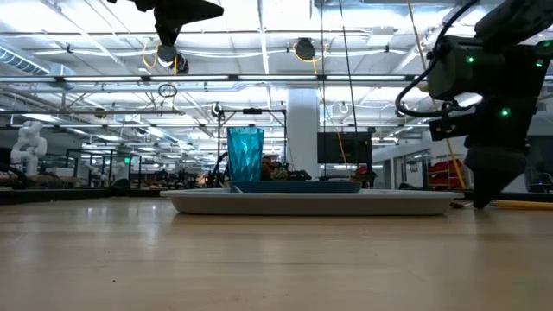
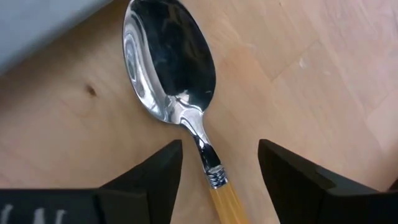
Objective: Pick and place plate/cup/fork/spoon on tray
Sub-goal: Put the orange spoon on the gray serving tray to the left of the orange fork
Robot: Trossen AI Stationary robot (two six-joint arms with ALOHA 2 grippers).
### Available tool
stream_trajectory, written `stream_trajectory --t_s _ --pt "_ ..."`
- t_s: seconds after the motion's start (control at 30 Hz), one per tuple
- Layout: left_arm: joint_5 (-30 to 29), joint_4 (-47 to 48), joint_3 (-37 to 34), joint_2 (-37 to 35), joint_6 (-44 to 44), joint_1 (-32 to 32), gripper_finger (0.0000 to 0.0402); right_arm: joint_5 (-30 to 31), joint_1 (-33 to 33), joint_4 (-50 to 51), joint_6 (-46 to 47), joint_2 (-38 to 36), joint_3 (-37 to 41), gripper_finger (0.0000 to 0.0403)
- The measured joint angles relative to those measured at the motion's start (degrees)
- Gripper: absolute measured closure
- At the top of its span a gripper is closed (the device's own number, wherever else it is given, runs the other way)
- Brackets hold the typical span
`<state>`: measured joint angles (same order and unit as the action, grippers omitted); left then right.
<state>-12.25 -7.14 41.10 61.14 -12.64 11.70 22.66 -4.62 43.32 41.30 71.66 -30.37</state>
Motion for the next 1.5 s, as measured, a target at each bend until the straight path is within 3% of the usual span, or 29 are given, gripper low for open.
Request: stream_trajectory --t_s 0.27,0.67,1.03,1.27,1.5 --pt "0.0 0.0 0.0 0.0 -0.1 0.0 0.0236 -4.4 0.1 -3.5 0.2 0.0 3.0 0.0236" --pt "0.0 0.0 0.0 0.0 -0.2 0.0 0.0236 -6.3 0.0 -3.9 -1.5 0.0 3.8 0.0389" --pt "0.0 0.0 0.0 0.0 0.1 0.0 0.0236 -3.4 0.0 -4.2 -3.2 -5.9 3.0 0.0397" --pt "0.0 0.0 0.0 0.0 0.1 0.0 0.0236 -2.3 -0.2 -8.2 -4.8 -12.1 2.5 0.0403" --pt "0.0 0.0 0.0 0.0 0.2 0.0 0.0236 -0.2 -1.8 -14.7 -8.7 -13.1 2.4 0.0403"
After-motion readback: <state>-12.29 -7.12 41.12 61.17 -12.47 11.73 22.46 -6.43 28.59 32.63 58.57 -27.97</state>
